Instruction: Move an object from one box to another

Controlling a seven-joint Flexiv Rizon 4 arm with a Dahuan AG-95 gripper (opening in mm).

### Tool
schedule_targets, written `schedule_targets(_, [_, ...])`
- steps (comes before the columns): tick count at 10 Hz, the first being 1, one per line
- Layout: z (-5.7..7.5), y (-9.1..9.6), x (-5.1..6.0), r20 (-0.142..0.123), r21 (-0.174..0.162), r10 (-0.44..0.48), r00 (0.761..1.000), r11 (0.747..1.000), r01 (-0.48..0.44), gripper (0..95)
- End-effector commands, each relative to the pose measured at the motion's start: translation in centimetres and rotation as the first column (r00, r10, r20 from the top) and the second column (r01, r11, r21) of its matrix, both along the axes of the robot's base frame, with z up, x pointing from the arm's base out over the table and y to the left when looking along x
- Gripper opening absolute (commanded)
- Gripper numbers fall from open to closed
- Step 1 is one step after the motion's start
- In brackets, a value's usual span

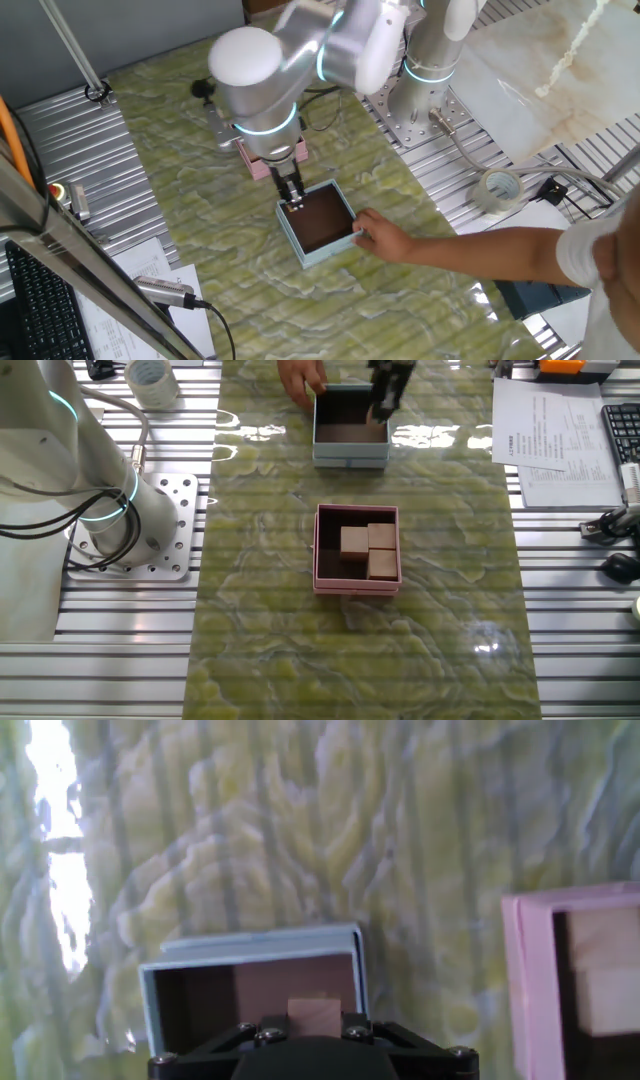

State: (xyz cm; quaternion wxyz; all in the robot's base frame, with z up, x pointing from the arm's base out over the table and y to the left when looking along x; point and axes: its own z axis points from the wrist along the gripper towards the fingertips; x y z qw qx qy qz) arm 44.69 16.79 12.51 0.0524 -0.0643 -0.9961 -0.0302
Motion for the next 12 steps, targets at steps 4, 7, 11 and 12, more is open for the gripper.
schedule_targets(4, [-0.2,1.1,-0.7,-0.037,0.102,-0.077,0.996,0.992,0.08,0.0])
schedule_targets(7, [-0.3,1.1,-0.7,-0.084,0.144,-0.066,0.994,0.986,0.078,57.0])
schedule_targets(11, [0.2,0.5,0.1,-0.05,0.072,-0.01,0.999,0.997,0.014,38.0])
schedule_targets(12, [0.5,0.0,0.6,-0.045,0.05,0.006,0.999,0.999,-0.003,0.0])
